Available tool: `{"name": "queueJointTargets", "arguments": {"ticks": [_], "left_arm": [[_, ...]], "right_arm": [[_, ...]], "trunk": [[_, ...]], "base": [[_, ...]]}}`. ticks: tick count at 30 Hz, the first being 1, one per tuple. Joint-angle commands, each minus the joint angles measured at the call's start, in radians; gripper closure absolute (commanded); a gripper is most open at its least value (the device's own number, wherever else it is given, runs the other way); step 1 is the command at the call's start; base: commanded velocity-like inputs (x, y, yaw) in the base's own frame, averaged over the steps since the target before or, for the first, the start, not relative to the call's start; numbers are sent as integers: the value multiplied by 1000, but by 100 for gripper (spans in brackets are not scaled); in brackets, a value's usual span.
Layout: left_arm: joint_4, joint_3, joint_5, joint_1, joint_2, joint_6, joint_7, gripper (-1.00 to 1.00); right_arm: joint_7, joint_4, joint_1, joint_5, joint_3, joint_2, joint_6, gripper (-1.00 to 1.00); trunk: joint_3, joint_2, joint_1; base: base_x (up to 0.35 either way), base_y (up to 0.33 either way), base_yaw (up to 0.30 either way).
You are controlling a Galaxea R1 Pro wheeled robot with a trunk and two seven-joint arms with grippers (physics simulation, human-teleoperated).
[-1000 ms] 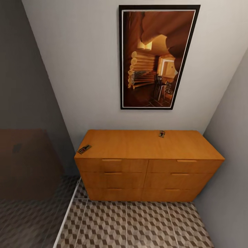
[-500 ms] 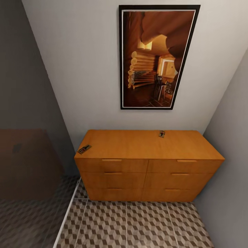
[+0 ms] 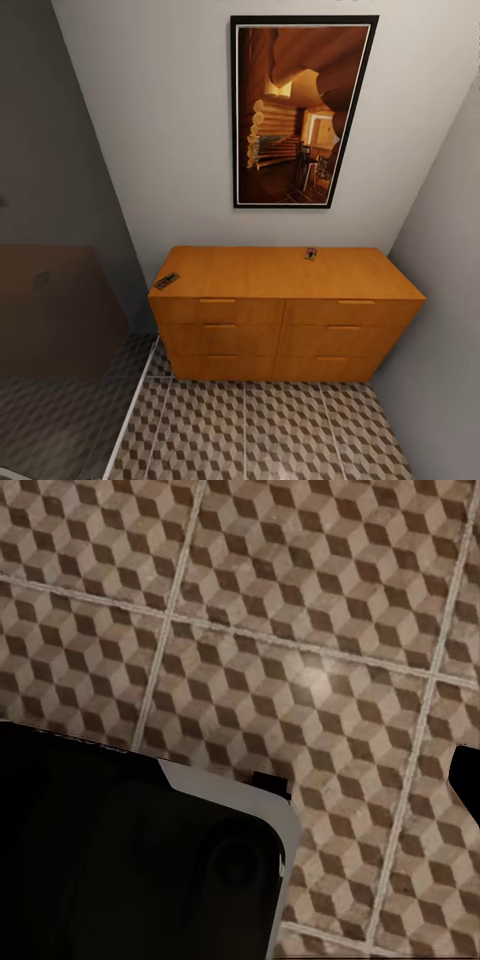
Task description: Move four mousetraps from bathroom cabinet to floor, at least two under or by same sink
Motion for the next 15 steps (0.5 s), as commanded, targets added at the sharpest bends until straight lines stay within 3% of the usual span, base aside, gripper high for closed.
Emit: {"name": "queueJointTargets", "arguments": {"ticks": [1, 15], "left_arm": [[0, -8, 4, -1, 0, -3, 5, -100], [0, -8, 4, -1, 0, -3, 5, -100]], "right_arm": [[6, 1, -1, -11, 5, -1, -3, -100], [6, 0, -1, -11, 5, -1, -3, -100]], "trunk": [[-2, -2, 0], [-2, -2, 0]], "base": [[-113, 0, 0], [-26, 0, 0]]}}
